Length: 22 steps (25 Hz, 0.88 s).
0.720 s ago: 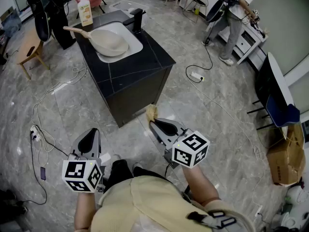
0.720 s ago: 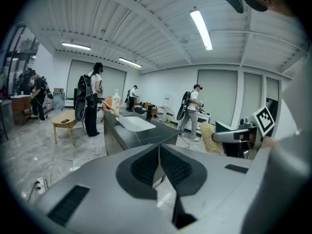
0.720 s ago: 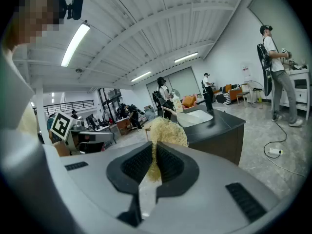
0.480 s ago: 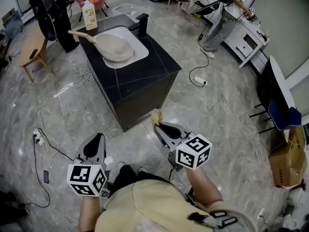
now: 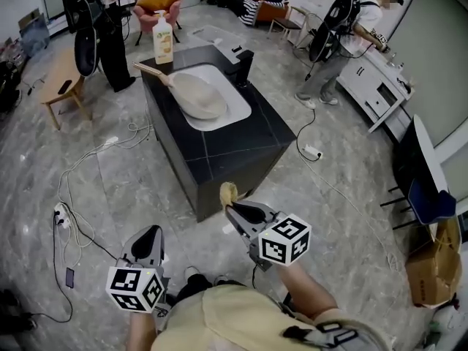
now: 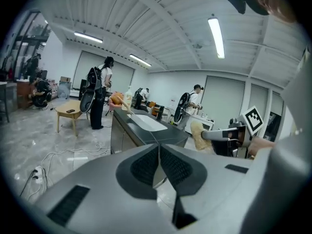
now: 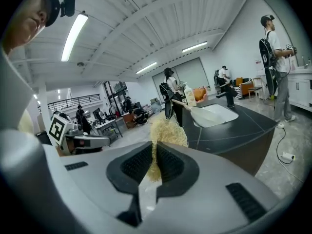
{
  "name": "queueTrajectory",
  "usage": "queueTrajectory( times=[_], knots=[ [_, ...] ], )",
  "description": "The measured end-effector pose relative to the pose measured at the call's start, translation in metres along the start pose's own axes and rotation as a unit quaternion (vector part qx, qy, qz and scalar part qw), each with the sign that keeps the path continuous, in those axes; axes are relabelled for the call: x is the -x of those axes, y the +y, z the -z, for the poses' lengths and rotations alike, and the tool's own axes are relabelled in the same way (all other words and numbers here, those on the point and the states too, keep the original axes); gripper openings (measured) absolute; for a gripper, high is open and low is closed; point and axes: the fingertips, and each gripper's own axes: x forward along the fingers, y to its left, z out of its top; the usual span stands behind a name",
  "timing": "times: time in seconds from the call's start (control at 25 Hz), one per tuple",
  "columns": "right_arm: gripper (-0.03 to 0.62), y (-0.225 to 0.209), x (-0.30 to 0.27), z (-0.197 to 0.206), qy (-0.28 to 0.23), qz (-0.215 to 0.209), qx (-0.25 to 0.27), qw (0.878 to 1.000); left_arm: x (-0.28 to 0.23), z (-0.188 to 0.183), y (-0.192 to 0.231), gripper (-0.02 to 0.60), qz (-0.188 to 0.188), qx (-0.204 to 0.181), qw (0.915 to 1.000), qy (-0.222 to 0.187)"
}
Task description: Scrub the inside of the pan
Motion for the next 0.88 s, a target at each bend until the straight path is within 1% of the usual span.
queueTrajectory(
  times=[0.28,0.4,0.52,0.6,0.68,0.88],
  knots=[
    [0.038,0.029,-0.073,-0.007,0.020,-0.036,0.003,0.999,0.019,0.001,0.062,0.023,-0.034,0.012,0.9993,-0.004],
    [0.038,0.036,-0.099,-0.008,0.024,-0.039,0.008,0.999,0.023,0.003,0.087,0.023,-0.041,0.024,0.9988,-0.007],
    [0.038,0.035,-0.121,-0.012,0.024,-0.039,0.004,0.999,0.019,0.001,0.109,0.023,-0.039,0.047,0.9981,-0.006],
    [0.038,0.028,-0.134,-0.015,0.026,-0.034,0.000,0.999,0.011,-0.001,0.118,0.023,-0.034,0.056,0.9978,-0.004],
    [0.038,0.015,-0.149,-0.023,0.022,-0.025,-0.008,0.999,-0.003,-0.006,0.127,0.023,-0.028,0.055,0.9981,-0.003],
    [0.038,-0.032,-0.206,-0.061,-0.009,-0.001,-0.037,0.999,-0.051,-0.037,0.168,0.023,-0.028,0.028,0.9992,-0.002]
  ],
)
